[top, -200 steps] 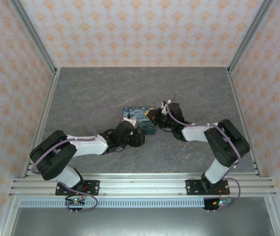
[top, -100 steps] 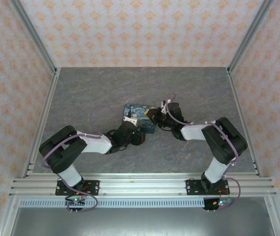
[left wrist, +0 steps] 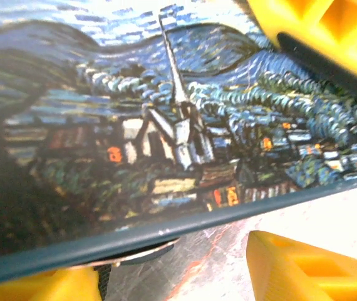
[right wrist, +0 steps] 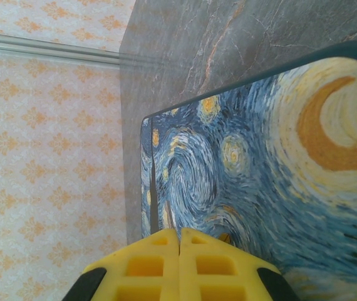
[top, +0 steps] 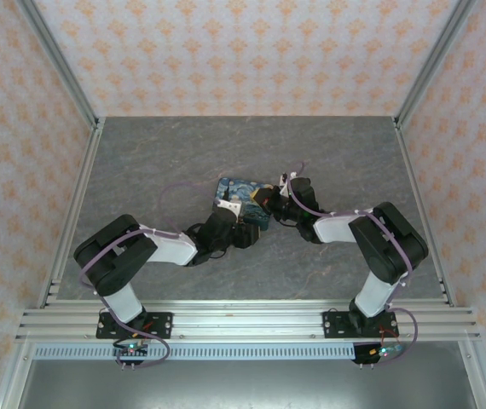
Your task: Unlock a padlock with a key
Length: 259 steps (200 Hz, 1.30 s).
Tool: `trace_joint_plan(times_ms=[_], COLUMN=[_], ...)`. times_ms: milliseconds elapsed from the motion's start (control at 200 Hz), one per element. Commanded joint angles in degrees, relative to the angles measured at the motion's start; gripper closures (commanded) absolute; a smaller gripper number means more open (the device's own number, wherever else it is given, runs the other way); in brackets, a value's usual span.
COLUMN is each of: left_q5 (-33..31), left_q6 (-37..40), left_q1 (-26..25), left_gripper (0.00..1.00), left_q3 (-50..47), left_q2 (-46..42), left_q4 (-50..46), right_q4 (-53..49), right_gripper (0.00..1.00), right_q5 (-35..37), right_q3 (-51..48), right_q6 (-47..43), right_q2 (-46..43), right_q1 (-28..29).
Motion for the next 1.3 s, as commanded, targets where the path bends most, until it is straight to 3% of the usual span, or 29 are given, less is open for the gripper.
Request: trace_joint_plan(times_ms=[0, 405, 666, 1291], left_q5=[2.0, 3.9, 1.8, -2.0], left_q6=[-4.1, -13.1, -18.7, -20.8], left_q1=[0.4, 1.2, 1.3, 1.2], left_gripper=[0.41, 0.43, 0.45, 0.62], left_q3=[-0.4, -3.5, -7.1, -5.5], left_q2=[-0.2, 1.9, 1.0, 5.2], left_q4=[6.0, 14.8, 20.3, 17.7], right_q4=[-0.1, 0.6, 0.8, 1.5], right_gripper=[1.00, 1.00, 1.00, 1.00], right_q5=[0.3, 0.5, 0.4, 0.5], right_q3=[0.2, -0.5, -0.7, -1.5], right_q6=[-0.1, 0.1, 0.3, 0.4], right_q2=[1.4, 1.9, 1.9, 2.0], right_q1=[-0.3, -0.3, -0.3, -0.4])
